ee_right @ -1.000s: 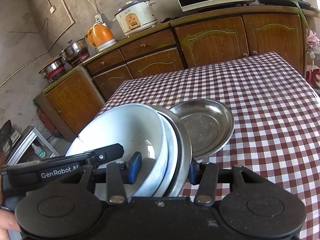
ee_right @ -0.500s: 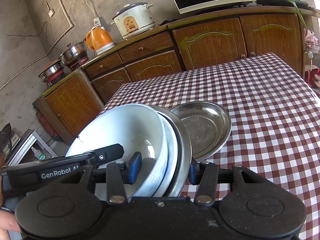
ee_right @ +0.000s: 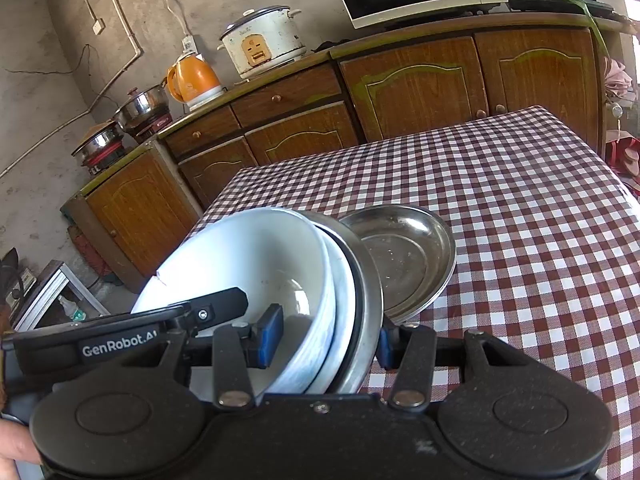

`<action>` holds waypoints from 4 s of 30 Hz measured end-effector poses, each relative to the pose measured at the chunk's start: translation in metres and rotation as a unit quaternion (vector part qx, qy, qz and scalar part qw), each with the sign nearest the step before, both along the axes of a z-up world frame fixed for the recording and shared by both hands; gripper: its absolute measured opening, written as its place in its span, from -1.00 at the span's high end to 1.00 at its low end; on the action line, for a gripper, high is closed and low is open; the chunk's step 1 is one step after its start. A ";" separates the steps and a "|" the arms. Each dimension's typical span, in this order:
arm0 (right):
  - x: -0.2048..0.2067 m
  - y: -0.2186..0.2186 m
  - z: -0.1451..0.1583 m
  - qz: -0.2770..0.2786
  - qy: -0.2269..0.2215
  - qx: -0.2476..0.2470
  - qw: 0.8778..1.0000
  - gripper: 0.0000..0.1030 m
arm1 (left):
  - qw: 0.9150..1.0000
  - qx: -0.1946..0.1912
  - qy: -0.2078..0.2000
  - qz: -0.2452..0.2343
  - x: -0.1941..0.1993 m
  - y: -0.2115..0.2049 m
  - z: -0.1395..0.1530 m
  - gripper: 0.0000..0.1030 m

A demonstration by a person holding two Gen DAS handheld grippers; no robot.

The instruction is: Organize plates and bowls

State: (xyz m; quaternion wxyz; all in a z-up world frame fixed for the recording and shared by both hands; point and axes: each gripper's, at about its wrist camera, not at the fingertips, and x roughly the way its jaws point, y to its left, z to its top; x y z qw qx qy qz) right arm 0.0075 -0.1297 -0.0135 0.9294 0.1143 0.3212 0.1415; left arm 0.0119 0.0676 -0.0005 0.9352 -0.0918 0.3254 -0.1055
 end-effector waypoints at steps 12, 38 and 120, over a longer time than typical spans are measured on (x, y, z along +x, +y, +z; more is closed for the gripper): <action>0.008 -0.005 0.005 -0.009 -0.008 0.001 1.000 -0.09 | 1.000 0.001 -0.010 -0.010 0.012 -0.003 0.004 -0.26; 0.018 -0.013 0.010 -0.018 -0.019 0.001 1.000 -0.09 | 0.999 0.006 -0.024 -0.025 0.026 -0.004 0.009 -0.26; 0.126 -0.014 -0.009 -0.015 0.024 0.030 0.999 -0.09 | 0.999 0.030 0.001 -0.031 0.109 0.015 -0.003 -0.26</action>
